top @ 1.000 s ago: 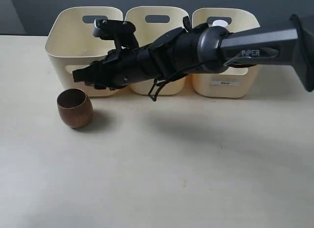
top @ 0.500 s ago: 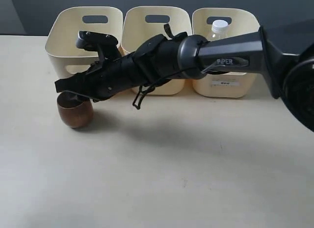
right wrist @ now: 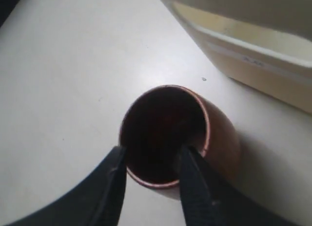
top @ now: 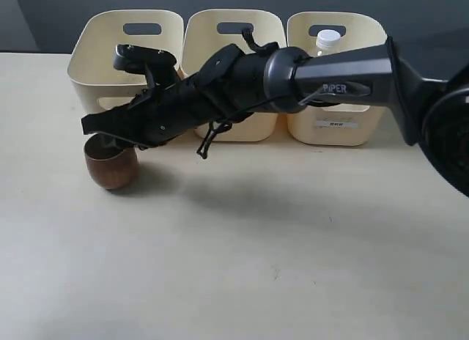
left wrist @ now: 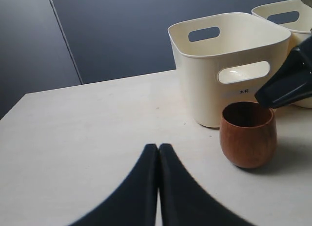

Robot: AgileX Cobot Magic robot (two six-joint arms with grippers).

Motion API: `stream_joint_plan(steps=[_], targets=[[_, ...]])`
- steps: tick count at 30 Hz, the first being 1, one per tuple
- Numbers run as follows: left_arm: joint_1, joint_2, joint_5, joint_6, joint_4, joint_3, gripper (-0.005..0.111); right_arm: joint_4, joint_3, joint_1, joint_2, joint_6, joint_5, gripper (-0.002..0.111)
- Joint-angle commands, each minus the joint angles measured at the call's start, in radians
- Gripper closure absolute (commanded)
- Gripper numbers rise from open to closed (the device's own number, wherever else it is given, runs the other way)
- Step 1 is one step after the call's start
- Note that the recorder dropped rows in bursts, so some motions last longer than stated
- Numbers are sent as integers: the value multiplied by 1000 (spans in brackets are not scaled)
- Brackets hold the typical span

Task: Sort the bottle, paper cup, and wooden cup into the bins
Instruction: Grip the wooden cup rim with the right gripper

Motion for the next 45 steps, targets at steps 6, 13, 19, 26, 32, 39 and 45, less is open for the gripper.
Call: stream_joint_plan(steps=[6,13,19,26,32,39,45], targets=[[-21,-5,1,-2,-1,1,107,-456,-51,-1,-45,460,51,72],[-21,-5,1,-2,-1,1,107,-469,-51,-1,-45,492,36,72],[-21,-5,1,-2,-1,1,107,-466,-51,-1,-24,517,15,72],[-21,-5,1,-2,-1,1,107,-442,-53,1,-3,522,-31,72],[-21,-5,1,-2,-1,1,107,-437,-53,1,6,522,-32,72],[-21,-5,1,-2,-1,1,107,-400,-108,1,43,522,2,72],[-21,-5,1,-2,-1,1,107,-405,-161,1,81,522,42,72]])
